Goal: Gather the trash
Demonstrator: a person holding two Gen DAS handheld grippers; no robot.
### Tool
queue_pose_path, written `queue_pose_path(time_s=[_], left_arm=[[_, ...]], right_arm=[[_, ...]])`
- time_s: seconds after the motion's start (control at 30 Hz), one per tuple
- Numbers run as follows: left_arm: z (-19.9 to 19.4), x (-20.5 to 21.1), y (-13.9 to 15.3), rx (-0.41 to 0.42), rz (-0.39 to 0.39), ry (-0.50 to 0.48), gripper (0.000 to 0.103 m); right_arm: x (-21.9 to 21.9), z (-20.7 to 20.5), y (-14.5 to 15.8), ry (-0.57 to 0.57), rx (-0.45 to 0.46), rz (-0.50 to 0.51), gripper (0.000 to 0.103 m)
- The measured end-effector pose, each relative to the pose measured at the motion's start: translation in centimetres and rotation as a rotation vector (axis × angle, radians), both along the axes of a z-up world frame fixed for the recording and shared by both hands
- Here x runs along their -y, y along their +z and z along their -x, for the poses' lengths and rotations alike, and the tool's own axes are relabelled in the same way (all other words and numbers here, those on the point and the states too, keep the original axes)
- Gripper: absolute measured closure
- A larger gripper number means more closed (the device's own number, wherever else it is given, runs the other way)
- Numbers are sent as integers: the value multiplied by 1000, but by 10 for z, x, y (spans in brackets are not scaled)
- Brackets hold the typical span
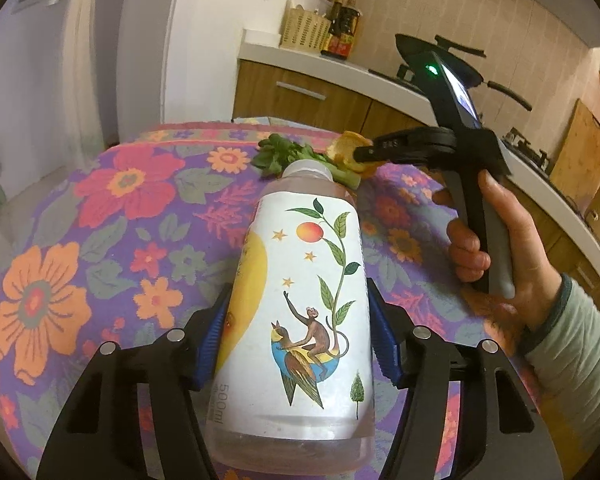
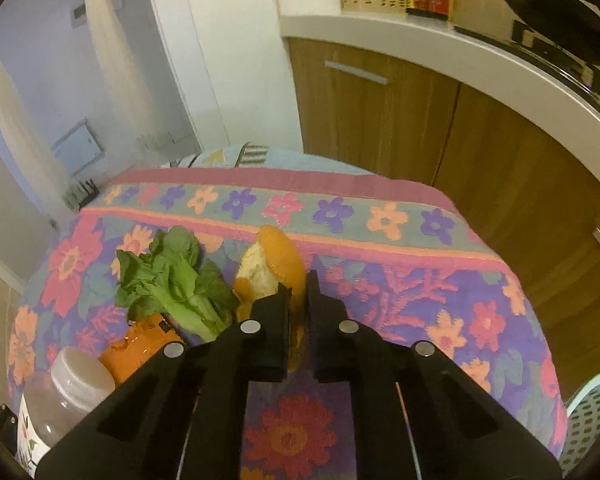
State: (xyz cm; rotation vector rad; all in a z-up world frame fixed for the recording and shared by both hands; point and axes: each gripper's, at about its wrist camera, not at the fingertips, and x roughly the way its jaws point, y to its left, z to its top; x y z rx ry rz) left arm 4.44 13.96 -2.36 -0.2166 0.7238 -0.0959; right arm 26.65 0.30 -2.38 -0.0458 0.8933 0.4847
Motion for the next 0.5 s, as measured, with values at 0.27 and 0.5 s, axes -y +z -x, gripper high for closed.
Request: queue_pose_path(time_s=[0.27,0.5], left_arm=[[9,13,20,55,18,-26,44],[8,42,34,72,23,-77,45]], right_arm=[[40,25,14,-21,18,-69,98],[94,58,37,-44,56,-160,98]])
